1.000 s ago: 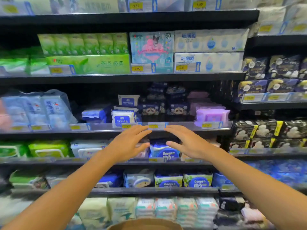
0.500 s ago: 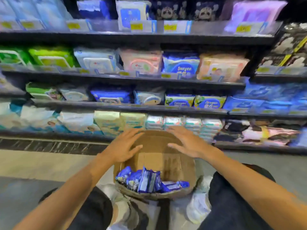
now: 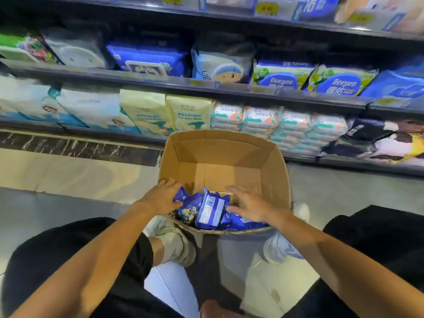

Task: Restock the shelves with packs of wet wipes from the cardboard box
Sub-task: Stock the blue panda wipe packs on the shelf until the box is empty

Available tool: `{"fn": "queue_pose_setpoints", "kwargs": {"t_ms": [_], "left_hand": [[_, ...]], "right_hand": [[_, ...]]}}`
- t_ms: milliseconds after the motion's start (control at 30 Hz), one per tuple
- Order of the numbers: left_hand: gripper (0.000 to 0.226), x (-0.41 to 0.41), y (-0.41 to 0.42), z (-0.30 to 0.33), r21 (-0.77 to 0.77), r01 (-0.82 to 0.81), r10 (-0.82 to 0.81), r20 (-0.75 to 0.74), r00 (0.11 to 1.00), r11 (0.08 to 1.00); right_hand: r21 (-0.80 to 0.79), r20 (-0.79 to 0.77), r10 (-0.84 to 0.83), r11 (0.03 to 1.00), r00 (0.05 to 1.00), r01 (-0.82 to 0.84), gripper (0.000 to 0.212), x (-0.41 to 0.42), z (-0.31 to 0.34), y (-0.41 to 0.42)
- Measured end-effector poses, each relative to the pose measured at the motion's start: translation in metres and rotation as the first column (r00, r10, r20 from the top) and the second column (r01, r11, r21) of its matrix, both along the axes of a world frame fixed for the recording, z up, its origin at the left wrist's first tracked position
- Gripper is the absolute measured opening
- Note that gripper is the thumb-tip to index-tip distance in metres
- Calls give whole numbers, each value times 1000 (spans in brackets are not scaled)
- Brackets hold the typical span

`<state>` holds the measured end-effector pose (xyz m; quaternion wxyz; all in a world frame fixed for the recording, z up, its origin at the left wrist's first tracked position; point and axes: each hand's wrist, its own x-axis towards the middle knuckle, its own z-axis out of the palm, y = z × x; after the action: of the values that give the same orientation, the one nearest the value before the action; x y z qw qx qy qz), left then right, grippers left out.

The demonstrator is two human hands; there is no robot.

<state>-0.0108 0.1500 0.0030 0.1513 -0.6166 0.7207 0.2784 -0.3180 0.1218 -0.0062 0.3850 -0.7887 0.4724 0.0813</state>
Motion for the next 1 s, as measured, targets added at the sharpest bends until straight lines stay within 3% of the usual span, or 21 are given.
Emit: {"fn": "queue_pose_setpoints", "kwargs": {"t_ms": [200, 333, 433, 500, 633, 733, 900, 1000], "left_hand": [[78, 2, -10, -23, 102, -51, 46, 51, 998, 994], [73, 1, -6, -33, 72, -70, 64, 89, 994, 995], [80, -2, -5, -36, 60, -77, 68, 139, 988, 995], [74, -5, -5, -37, 32, -67, 61, 157, 986, 997], [65, -6, -5, -36, -19, -90, 92, 106, 990, 996], [60, -8, -2, -38, -37, -132, 132, 2, 991, 991], [59, -10, 2, -40, -15, -143, 142, -53, 988, 990], [56, -12, 5, -40, -13, -133, 132, -58, 990, 991]], "right_hand": [[31, 26, -70, 997, 997, 69, 75, 32, -25, 6], [2, 94, -128, 992, 987, 129, 86, 49, -43, 15], [-17, 103, -81, 996, 991, 83, 96, 61, -50, 22], [11, 86, -88, 996, 992, 87, 102, 66, -54, 25], [93, 96, -241, 968, 966, 233, 106, 68, -56, 28], [53, 95, -287, 958, 953, 283, 96, 62, -62, 26], [158, 96, -449, 888, 888, 432, 50, 57, -67, 28], [246, 75, -576, 802, 814, 545, 65, 62, -60, 28]]}}
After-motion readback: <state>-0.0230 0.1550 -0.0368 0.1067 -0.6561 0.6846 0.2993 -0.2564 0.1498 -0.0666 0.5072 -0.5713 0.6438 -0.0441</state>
